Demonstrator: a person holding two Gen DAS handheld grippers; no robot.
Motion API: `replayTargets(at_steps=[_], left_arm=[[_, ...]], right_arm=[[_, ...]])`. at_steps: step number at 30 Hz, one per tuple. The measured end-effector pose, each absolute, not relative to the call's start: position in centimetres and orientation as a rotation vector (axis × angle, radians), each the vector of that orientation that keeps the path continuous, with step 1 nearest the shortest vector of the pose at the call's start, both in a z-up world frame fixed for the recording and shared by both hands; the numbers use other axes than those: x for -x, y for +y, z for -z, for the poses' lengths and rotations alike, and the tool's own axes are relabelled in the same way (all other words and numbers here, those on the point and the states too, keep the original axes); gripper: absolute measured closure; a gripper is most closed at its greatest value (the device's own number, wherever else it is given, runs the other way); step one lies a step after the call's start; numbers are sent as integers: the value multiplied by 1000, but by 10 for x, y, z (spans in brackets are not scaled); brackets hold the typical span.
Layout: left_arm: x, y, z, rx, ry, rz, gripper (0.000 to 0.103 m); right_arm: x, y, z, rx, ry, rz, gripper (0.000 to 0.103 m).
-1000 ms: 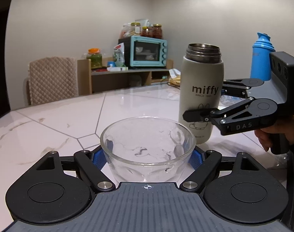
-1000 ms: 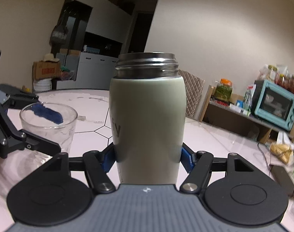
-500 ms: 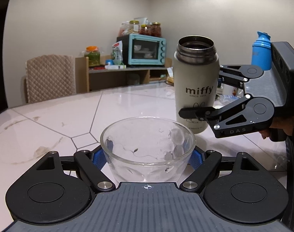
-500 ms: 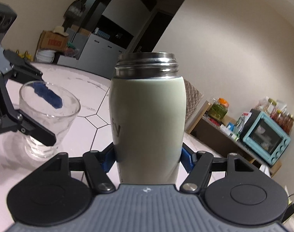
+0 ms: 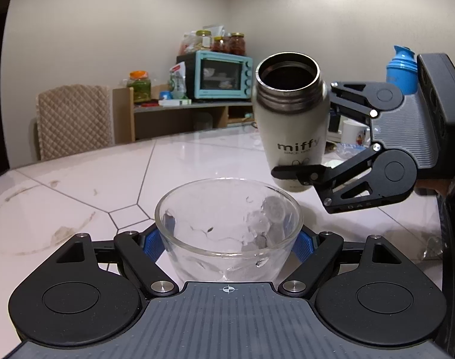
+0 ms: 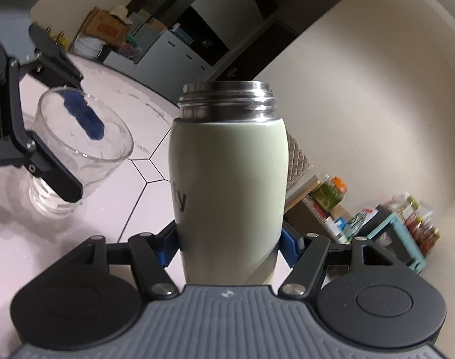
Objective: Unscrew bottle cap and pour
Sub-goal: 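Tilt the bottle mouth toward the glass held by the left gripper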
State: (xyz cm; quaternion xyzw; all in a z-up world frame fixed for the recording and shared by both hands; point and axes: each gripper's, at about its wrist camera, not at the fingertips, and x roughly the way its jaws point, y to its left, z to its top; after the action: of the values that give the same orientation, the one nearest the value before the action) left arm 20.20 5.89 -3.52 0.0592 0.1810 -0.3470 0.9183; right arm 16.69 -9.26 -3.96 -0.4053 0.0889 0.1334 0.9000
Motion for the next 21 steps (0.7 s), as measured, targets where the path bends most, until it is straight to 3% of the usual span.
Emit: replayTargets(at_steps=[21], left_arm=[[-206, 59, 36, -108, 385, 720, 17]], right_arm=[[-158, -67, 70, 1093, 149, -234, 33]])
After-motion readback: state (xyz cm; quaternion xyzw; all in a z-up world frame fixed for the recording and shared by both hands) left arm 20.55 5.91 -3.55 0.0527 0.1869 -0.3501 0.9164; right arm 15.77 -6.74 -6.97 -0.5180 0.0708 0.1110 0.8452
